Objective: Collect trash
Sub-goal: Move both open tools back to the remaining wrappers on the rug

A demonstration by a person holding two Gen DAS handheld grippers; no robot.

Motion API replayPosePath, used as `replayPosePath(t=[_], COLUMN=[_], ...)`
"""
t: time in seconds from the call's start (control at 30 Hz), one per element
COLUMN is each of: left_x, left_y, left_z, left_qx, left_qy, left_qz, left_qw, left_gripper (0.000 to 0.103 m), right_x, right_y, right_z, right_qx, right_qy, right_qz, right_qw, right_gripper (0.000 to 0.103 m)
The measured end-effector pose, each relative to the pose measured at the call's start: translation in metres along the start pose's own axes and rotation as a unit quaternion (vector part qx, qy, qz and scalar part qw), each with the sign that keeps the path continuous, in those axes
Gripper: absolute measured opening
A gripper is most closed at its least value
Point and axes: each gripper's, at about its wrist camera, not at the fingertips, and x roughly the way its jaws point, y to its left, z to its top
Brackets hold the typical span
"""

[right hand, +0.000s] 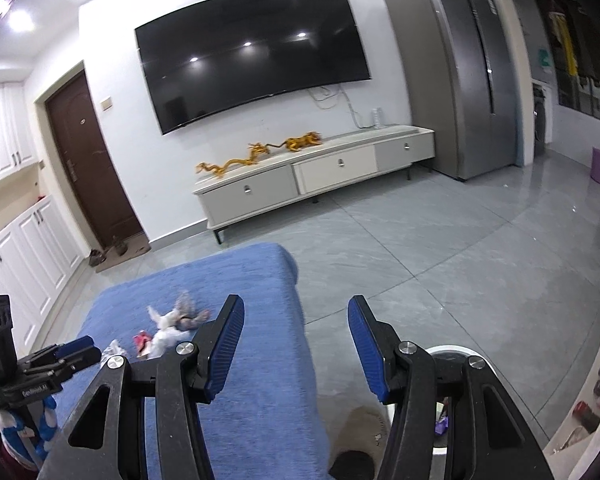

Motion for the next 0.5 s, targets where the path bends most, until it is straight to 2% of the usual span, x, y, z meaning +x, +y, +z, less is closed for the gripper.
replayPosePath(t=[0.1,0.3,0.5], left_x=[-0.014,-0.024,-0.002], left_y=[0.03,0.078,0.103], left_z=[-0.004,-0.003,0.005], left_qx=[-0.016,-0.056,-0.075], left_qy=[-0.001,0.014,0.055], left_qz=[0.027,0.054,0.061], left_qw=[0.9995,0.9969,0.9938], left_gripper=[0.062,0.062,0.062], right_x=[0.009,0.029,0.058], right_y=[0.017,0.041,0.07], right_z=[0.001,-0.001,-0.008], right_qx=[-0.012,-0.03,-0.06], right_qy=[0.005,0.023,0.051], right_qz=[0.014,0.043,0.078], right_qw=[1.0,0.998,0.994], right_gripper=[0.051,0.051,0.051])
